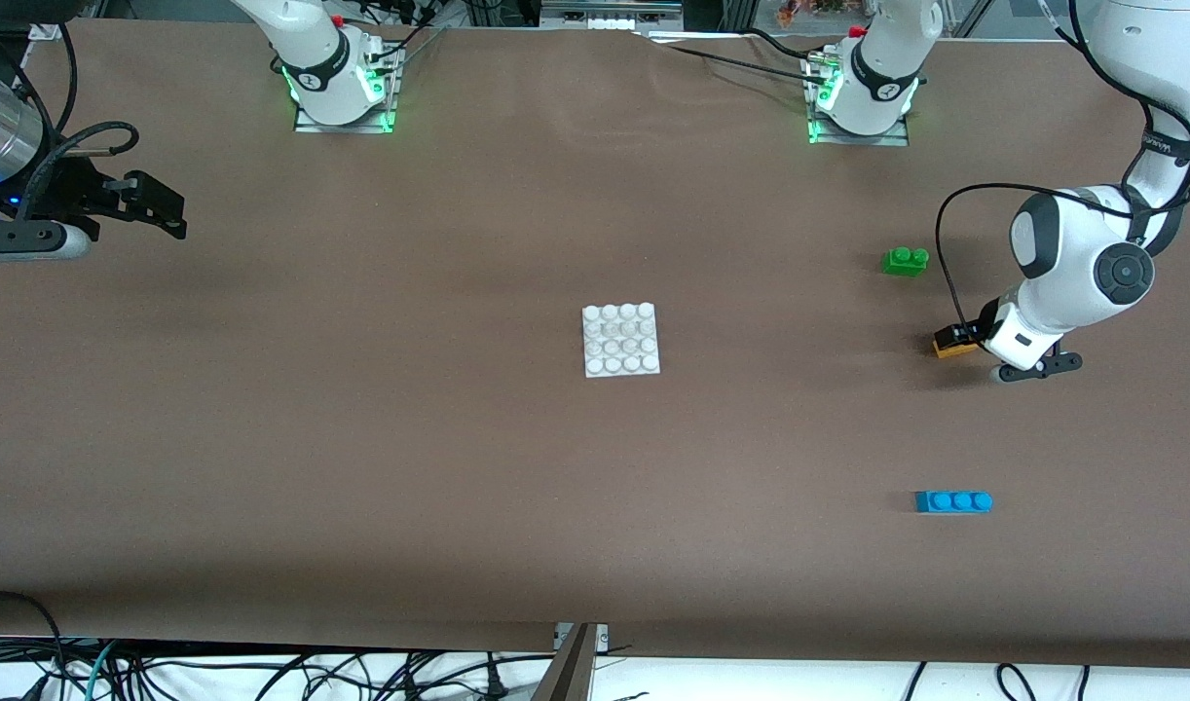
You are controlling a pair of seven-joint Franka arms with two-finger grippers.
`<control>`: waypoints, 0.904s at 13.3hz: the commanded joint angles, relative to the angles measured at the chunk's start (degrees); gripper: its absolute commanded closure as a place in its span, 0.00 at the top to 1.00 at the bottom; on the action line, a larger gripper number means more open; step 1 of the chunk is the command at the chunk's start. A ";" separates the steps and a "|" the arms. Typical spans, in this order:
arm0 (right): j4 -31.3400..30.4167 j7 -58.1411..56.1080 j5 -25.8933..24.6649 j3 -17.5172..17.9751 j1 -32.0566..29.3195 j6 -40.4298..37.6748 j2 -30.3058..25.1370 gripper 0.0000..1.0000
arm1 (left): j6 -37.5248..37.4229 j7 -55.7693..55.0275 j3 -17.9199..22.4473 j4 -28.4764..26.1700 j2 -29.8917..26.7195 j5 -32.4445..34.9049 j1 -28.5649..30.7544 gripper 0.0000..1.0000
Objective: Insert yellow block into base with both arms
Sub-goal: 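Reach the left gripper to the yellow brick and grasp it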
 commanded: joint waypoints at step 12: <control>0.97 -1.20 0.54 0.41 -0.62 -0.21 0.37 0.99 | -11.43 -1.07 -4.78 6.32 -5.11 0.87 -0.63 0.31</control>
